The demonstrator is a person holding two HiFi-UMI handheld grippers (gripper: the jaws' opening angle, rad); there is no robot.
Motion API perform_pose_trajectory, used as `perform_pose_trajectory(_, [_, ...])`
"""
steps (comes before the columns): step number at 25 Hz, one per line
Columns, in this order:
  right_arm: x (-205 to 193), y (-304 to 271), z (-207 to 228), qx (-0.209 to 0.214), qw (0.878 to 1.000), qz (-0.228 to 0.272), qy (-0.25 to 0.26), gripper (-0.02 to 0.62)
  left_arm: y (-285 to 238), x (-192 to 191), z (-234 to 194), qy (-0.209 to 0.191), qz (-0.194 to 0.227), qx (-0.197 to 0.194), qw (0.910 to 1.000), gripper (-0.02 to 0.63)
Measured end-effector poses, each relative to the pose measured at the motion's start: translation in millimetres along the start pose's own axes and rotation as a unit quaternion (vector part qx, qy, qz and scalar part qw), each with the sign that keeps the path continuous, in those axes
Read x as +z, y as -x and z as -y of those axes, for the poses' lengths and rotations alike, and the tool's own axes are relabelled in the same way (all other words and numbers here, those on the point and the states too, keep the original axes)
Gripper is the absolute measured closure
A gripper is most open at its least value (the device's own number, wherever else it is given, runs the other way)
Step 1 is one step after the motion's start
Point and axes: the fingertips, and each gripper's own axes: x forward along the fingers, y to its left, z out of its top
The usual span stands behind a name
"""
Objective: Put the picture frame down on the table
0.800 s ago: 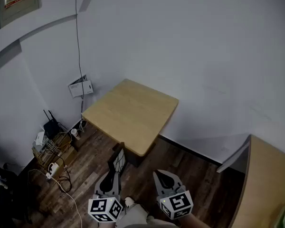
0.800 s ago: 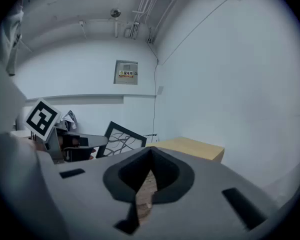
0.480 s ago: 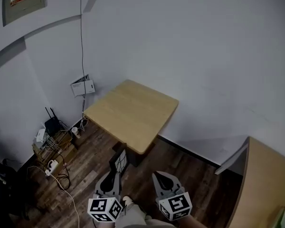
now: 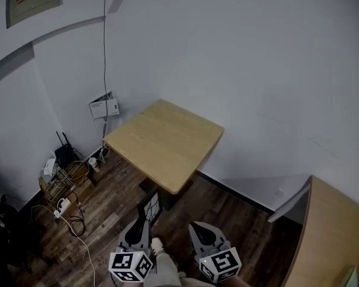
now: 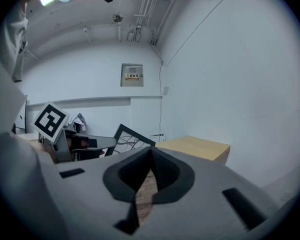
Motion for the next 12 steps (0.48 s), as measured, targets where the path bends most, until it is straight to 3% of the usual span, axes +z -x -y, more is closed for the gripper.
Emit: perform_pose_trajectory(12, [-3, -50, 52, -0.012, 1.0, -0.013, -0.009, 0.595, -71, 11, -16, 0.002, 0.008, 0.006, 0.9999, 0.549])
